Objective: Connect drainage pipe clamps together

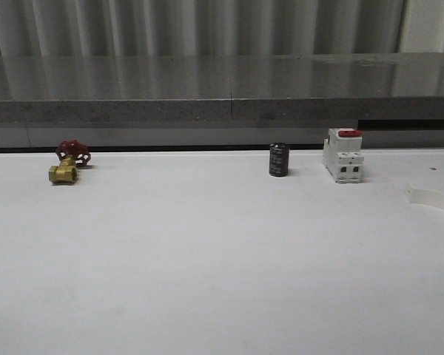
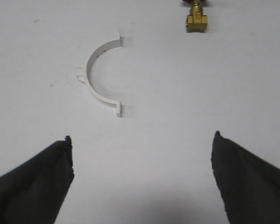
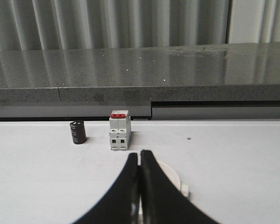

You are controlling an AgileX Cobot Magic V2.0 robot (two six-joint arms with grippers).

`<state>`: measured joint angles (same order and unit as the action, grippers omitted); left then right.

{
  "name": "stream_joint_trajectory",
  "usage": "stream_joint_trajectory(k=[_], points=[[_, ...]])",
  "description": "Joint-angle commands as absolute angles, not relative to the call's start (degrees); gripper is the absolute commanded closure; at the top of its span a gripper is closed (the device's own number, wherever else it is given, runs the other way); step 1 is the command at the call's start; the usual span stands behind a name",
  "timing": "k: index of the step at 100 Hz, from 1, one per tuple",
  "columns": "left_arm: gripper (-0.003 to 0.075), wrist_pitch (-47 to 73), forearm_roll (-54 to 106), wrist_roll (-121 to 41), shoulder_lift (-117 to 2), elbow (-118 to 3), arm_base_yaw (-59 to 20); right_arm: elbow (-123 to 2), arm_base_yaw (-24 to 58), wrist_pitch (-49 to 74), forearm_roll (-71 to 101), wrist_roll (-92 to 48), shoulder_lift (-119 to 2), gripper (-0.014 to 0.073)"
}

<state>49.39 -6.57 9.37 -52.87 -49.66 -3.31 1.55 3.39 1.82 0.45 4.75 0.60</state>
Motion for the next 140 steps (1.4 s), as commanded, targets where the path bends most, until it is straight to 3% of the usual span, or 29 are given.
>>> stream_joint_trajectory(k=[1, 34, 67, 140], points=[[0.0132, 44.77, -7.96, 9.04, -59.44, -54.40, -1.66, 0.66, 3.49, -3.03, 0.00, 4.78, 1.76, 0.0661], [0.0132, 45.25, -5.29, -0.95, -83.60, -65.16, 6.45, 0.66, 3.49, -3.03, 0.00, 4.78, 1.76, 0.0661], [0.0132, 43.61, -4.76, -5.63, -99.68, -73.36, 11.58, 0.66, 3.49, -3.03, 0.00, 4.78, 1.76, 0.0661], [0.0132, 38.58, -3.92, -5.84, -113.08, -78.66, 12.07, 0.66, 3.49, -3.03, 0.00, 4.78, 1.76, 0.0661]])
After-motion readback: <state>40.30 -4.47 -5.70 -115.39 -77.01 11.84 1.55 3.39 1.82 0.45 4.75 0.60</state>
